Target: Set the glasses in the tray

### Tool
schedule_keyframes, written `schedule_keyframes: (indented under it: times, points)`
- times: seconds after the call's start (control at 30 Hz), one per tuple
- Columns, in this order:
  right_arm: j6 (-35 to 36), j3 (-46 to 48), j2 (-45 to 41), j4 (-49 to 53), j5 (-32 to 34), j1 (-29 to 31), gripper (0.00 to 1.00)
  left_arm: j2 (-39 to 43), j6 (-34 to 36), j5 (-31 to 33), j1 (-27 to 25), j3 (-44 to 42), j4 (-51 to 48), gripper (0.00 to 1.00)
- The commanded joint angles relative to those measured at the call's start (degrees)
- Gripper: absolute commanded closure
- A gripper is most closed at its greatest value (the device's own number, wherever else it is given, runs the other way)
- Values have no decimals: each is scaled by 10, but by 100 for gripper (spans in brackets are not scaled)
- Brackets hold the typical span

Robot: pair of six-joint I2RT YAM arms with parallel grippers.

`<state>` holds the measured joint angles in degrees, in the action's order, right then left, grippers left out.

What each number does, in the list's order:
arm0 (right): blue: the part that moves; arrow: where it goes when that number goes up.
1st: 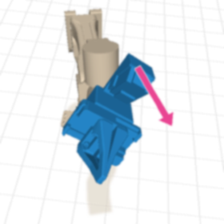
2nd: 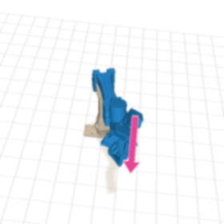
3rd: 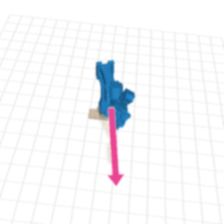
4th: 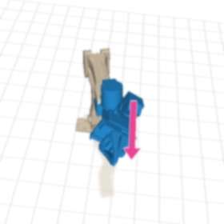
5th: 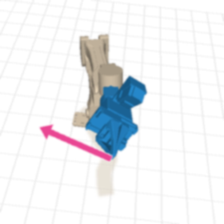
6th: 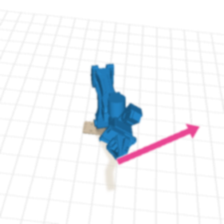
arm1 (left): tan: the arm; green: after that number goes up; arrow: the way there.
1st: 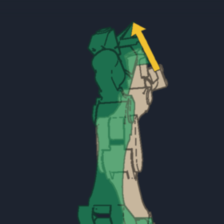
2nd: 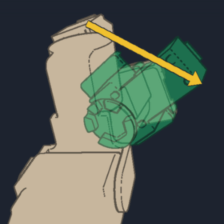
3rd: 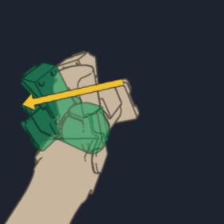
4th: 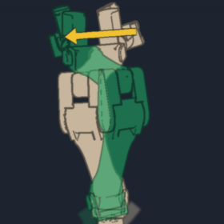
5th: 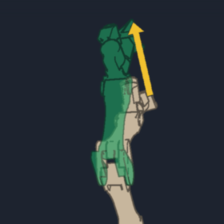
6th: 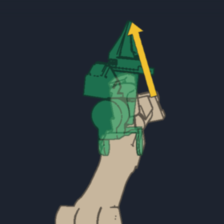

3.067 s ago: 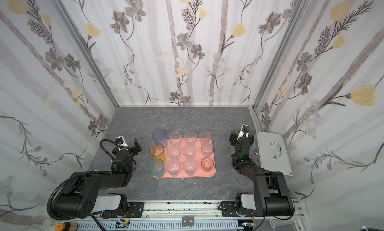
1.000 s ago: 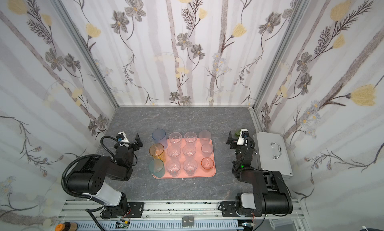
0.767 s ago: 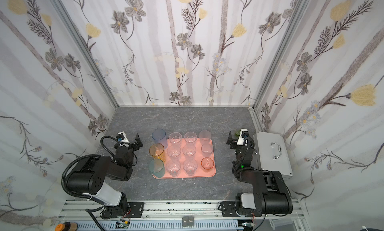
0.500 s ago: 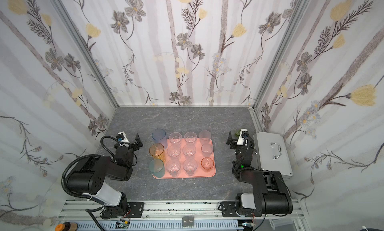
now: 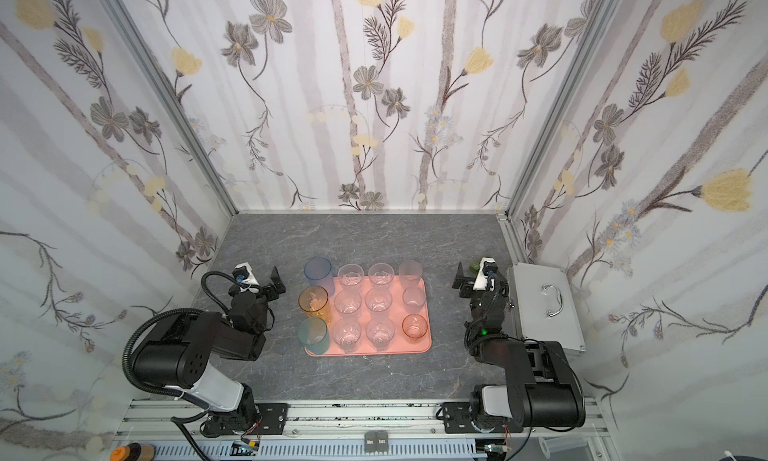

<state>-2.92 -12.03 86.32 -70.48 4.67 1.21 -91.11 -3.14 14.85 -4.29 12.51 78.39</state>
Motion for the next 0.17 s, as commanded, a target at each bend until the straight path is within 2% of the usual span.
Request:
schedule_keyframes:
  times: [0.0,0.13]
  points:
    - [9,-1,1,-33,0,0,0,0,16,-33,-2,4,5,0]
    - [11,-1,1,-32,0,0,0,5,15,-38,-2,-2,7,0]
